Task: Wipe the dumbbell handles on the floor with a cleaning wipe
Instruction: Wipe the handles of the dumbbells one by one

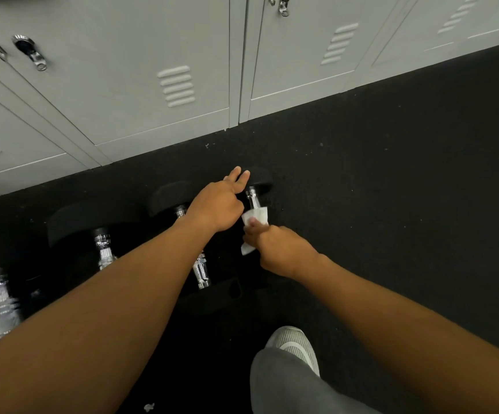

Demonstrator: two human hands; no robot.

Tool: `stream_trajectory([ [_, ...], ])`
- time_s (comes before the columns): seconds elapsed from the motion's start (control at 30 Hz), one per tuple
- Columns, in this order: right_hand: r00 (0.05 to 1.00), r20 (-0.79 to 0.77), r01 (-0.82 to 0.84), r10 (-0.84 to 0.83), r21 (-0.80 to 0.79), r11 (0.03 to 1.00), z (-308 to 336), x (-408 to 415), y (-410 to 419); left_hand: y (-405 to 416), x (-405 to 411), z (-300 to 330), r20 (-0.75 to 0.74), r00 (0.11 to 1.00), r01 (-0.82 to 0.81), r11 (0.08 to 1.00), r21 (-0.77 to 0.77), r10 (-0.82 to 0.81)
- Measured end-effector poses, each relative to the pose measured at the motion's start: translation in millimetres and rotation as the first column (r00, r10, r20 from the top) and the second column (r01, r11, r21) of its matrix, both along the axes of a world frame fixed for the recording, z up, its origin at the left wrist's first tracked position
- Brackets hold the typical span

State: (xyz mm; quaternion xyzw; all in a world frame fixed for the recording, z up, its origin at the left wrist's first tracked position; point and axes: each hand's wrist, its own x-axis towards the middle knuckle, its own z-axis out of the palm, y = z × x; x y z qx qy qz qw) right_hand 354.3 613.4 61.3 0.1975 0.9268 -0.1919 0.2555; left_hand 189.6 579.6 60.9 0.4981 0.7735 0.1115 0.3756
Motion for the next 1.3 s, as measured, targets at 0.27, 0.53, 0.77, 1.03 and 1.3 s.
stream_trajectory([
  [0.27, 0.6, -0.344, 0.704, -0.722, -0.202, 0.681, 3, 33, 34, 0, 3, 1, 0.048, 0.999, -0.02, 1.0, 0.019, 0.019],
  [0.53, 0.947, -0.298, 0.136, -0.119, 0.038, 0.99, -16, -21, 15, 1, 5, 1, 0.052, 0.997, -0.058, 0.998, 0.014, 0.057],
  [0.77, 0.994, -0.004, -0.113, 0.113, -0.008, 0.994, -24, 3, 22, 1, 4, 0, 0.01, 1.0, -0.016, 1.0, 0.015, 0.016],
  [1.03, 0.996, -0.001, 0.092, -0.094, -0.229, 0.969, -9, 38, 18, 0, 4, -1, 0.036, 0.999, -0.012, 1.0, 0.016, 0.011],
  [1.3, 0.824, 0.124, 0.54, -0.553, -0.471, 0.698, 7, 42, 40, -1, 4, 1, 0.052, 0.998, -0.026, 1.0, 0.007, 0.026],
])
